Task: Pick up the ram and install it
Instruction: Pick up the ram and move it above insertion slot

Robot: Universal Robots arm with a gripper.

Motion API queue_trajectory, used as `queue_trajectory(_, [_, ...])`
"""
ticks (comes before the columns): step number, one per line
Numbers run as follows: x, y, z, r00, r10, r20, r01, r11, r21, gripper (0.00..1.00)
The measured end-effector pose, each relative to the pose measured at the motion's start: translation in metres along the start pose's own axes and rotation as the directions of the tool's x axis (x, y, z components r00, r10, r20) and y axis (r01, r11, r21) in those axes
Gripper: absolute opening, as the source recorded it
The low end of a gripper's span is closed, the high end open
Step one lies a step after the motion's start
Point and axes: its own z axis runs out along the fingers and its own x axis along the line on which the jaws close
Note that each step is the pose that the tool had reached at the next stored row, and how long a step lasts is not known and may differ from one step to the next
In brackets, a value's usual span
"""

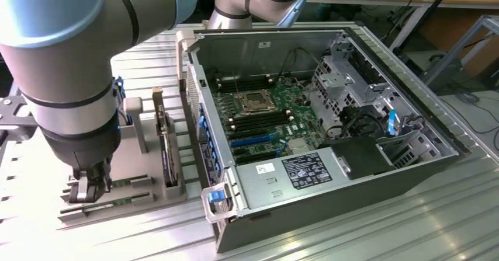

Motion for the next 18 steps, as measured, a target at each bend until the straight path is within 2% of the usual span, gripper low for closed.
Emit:
queue_trajectory(4, [0.004, -0.0011, 0.0040, 1.0000, -0.009, -0.0010, 0.009, 1.0000, -0.0003, 0.15])
queue_trajectory(7, [0.010, -0.0028, 0.0095, 0.9996, -0.028, -0.0028, 0.028, 0.9996, -0.0002, 0.35])
queue_trajectory(10, [0.010, -0.0034, 0.0148, 0.9950, -0.100, -0.0105, 0.100, 0.9950, 0.0020, 0.35])
queue_trajectory(13, [0.010, -0.0038, 0.0187, 0.9868, -0.161, -0.0172, 0.161, 0.9869, 0.0034, 0.35])
queue_trajectory(14, [0.010, -0.0035, 0.0193, 0.9838, -0.178, -0.0219, 0.178, 0.9839, 0.0108, 0.35])
queue_trajectory(16, [0.010, -0.0030, 0.0200, 0.9833, -0.180, -0.0247, 0.181, 0.9828, 0.0362, 0.35])
queue_trajectory(17, [0.010, -0.0027, 0.0203, 0.9831, -0.181, -0.0252, 0.182, 0.9822, 0.0458, 0.35])
queue_trajectory(18, [0.010, -0.0028, 0.0204, 0.9831, -0.181, -0.0252, 0.183, 0.9821, 0.0471, 0.35])
